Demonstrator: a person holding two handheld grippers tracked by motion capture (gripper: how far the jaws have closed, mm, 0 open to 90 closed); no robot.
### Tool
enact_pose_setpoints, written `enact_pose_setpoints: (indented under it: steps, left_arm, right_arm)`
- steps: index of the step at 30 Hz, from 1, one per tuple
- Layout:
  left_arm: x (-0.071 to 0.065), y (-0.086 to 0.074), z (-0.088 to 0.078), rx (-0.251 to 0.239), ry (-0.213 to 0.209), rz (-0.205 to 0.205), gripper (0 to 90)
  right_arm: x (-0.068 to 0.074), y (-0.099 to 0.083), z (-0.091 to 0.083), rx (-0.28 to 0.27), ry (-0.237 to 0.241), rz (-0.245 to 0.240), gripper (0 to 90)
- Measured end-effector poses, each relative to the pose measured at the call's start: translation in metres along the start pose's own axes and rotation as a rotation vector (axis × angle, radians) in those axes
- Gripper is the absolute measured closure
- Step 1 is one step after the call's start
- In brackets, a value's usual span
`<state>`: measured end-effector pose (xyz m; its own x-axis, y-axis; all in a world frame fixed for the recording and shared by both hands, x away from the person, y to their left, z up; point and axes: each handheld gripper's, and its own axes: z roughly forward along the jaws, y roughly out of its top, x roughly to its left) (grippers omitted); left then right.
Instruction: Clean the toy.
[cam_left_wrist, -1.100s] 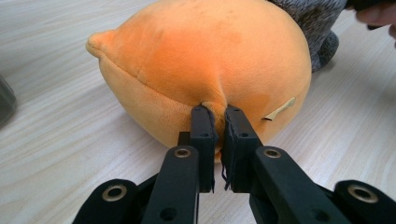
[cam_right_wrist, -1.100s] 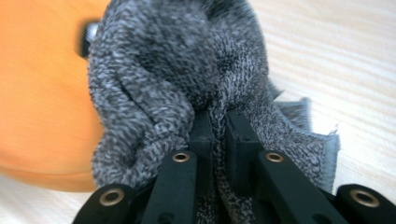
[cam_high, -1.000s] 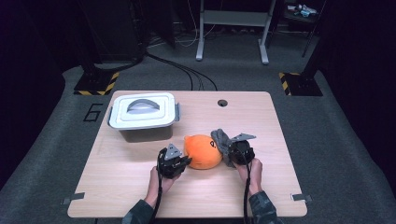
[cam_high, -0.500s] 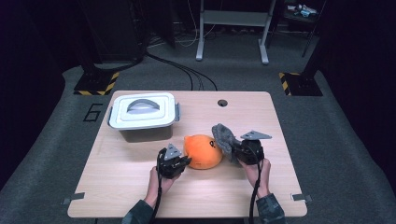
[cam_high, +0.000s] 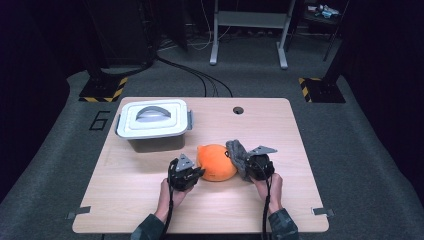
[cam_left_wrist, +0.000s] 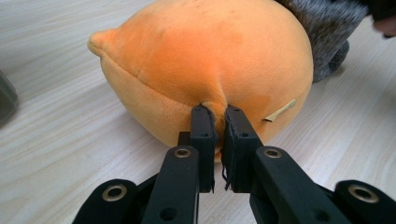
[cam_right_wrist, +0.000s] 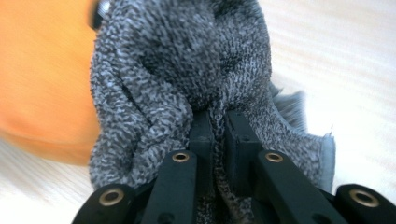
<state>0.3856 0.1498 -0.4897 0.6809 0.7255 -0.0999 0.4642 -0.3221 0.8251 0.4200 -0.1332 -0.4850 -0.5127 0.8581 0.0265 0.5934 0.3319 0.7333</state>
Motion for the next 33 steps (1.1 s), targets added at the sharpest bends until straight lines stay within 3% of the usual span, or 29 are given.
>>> enact_pose_setpoints:
  steps: [3,7,11,13,17,22,28,33]
  left_arm:
    - [-0.001,0.0,0.0,-0.002,0.0,-0.006,83.4]
    - [0.001,0.0,0.0,0.001,-0.001,0.003,83.4]
    - [0.0,0.001,0.0,-0.002,0.0,-0.002,83.3]
    - [0.001,0.002,0.0,-0.002,-0.001,-0.002,83.2]
    - [0.002,0.002,0.0,-0.001,0.001,0.006,82.8]
    - [0.003,0.004,-0.001,-0.017,0.006,0.005,77.0]
    - [0.001,0.004,-0.002,-0.002,0.009,0.006,57.8]
    - [0.002,0.005,0.002,-0.003,0.01,0.02,62.4]
  right_arm:
    - [-0.004,-0.004,-0.001,0.012,-0.003,0.008,82.3]
    - [0.0,0.002,-0.019,-0.044,-0.011,0.004,82.2]
    - [0.018,0.012,-0.04,-0.112,0.025,-0.031,82.2]
    - [0.035,0.016,-0.044,-0.136,0.051,-0.079,82.2]
    - [0.051,0.018,-0.034,-0.107,0.058,-0.133,82.3]
    - [0.044,0.02,-0.026,-0.102,0.065,-0.076,82.4]
    - [0.039,0.025,-0.022,-0.104,0.044,-0.057,82.5]
    - [0.035,0.03,-0.019,-0.106,0.034,-0.029,82.4]
